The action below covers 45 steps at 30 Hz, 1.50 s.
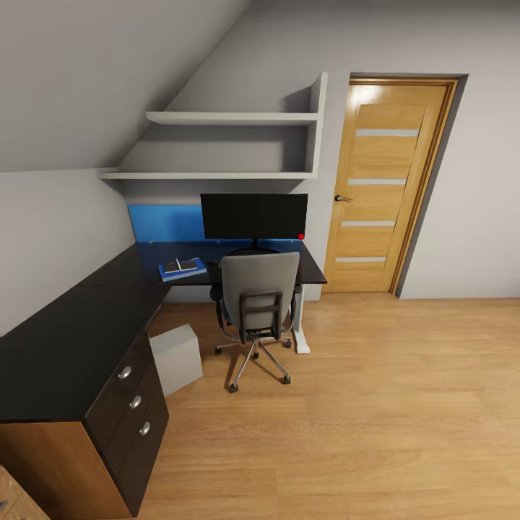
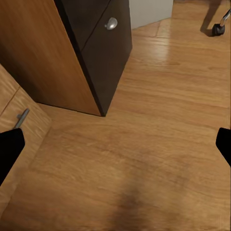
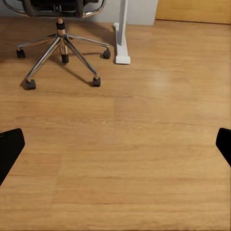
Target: In the bedroom, organize the workspace by keeping the computer under the desk, ensuring the monitor is on the desk, placing the keyboard on the desk next to the monitor, placing the mouse on the desk next to the keyboard, moving the folder from the swivel chair onto the desk next to the mouse, stacking the notebook on top of the folder with the pen on top of the notebook, and positioning the swivel chair next to the desk.
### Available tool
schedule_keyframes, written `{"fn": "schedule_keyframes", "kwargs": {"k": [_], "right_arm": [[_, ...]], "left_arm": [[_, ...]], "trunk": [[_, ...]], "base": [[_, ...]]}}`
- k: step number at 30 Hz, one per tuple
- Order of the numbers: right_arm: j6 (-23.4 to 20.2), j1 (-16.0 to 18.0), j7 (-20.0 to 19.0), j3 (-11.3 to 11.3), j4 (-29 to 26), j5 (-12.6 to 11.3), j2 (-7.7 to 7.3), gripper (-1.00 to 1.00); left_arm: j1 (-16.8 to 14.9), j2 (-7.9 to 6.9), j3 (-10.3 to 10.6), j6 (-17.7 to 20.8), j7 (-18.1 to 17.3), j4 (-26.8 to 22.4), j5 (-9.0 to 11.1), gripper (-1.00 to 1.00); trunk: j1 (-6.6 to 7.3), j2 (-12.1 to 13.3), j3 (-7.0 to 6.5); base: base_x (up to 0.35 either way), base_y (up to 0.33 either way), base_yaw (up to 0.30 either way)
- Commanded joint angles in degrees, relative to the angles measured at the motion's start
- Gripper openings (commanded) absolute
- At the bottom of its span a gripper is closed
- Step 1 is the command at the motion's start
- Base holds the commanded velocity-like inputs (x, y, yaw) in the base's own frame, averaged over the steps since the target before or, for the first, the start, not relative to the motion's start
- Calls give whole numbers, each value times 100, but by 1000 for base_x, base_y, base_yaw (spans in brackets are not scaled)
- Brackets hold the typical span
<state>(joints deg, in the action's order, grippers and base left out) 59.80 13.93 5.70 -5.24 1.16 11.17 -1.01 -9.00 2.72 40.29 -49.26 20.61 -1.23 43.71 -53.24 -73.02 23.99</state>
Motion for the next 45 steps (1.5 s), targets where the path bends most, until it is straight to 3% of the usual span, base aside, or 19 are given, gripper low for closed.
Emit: {"fn": "schedule_keyframes", "kwargs": {"k": [1,8,13,45], "right_arm": [[17,5,35,-43,13,66,-1,100],[-1064,-4,36,-39,14,70,2,100],[-1546,-4,42,-39,12,70,-3,100],[-1674,-4,40,-39,9,70,-2,100]], "left_arm": [[-4,1,49,54,58,0,-2,100],[-5,-4,43,281,58,0,4,100],[-5,-14,33,286,54,0,8,100],[-2,-8,32,292,57,0,5,100]], "trunk": [[0,-4,6],[0,-4,6],[0,-4,6],[0,-4,6]], "base": [[0,0,0],[0,0,0],[0,0,0],[0,0,0]]}}
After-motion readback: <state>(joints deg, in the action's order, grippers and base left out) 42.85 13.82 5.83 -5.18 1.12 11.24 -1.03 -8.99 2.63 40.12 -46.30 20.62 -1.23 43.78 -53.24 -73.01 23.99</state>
